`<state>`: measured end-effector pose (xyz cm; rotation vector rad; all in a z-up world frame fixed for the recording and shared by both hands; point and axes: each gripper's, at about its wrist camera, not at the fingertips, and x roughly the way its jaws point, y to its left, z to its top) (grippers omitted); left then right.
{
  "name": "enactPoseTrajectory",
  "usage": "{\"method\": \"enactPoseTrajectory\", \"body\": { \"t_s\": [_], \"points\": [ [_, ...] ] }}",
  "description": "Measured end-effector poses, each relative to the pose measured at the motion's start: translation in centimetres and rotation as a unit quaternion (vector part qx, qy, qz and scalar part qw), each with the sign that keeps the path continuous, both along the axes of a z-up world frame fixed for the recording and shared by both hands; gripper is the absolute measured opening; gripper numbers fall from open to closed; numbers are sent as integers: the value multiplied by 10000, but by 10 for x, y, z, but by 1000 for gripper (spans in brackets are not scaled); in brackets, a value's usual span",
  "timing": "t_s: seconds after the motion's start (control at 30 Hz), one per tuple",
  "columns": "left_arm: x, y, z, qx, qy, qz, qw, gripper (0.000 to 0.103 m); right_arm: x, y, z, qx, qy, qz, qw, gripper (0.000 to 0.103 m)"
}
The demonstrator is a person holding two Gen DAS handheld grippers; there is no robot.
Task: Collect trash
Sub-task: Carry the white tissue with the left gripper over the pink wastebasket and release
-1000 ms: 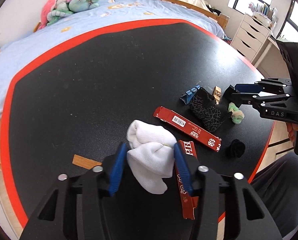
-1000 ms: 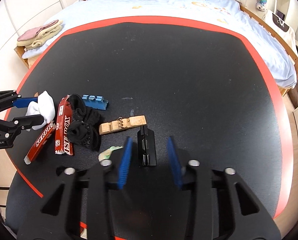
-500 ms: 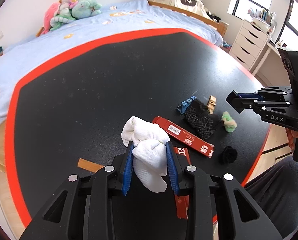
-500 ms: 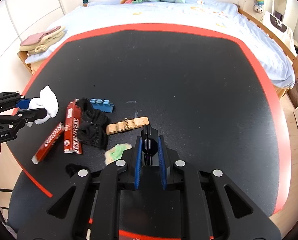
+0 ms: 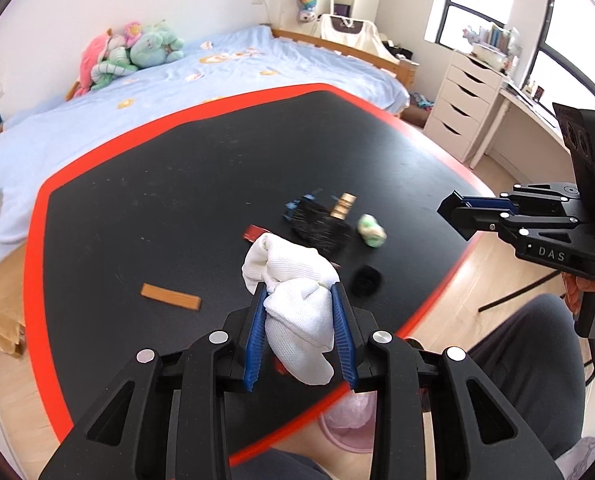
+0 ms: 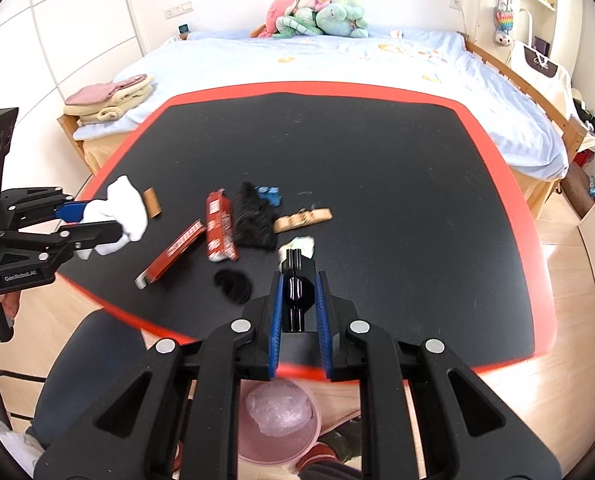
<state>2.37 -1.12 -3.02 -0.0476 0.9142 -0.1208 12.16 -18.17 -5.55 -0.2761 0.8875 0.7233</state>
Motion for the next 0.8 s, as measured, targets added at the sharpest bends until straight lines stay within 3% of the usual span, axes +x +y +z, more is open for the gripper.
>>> {"method": "enactPoseTrajectory", "body": {
  "t_s": [0.3, 0.8],
  "points": [
    [-39, -33, -1, -107, -75, -223, 9997, 31, -66, -27, 1, 89, -59, 54, 9999, 15],
    [-82, -74, -38, -294, 279, -688, 9968, 31, -126, -46, -42, -45, 402, 51, 9992, 15]
  ]
}}
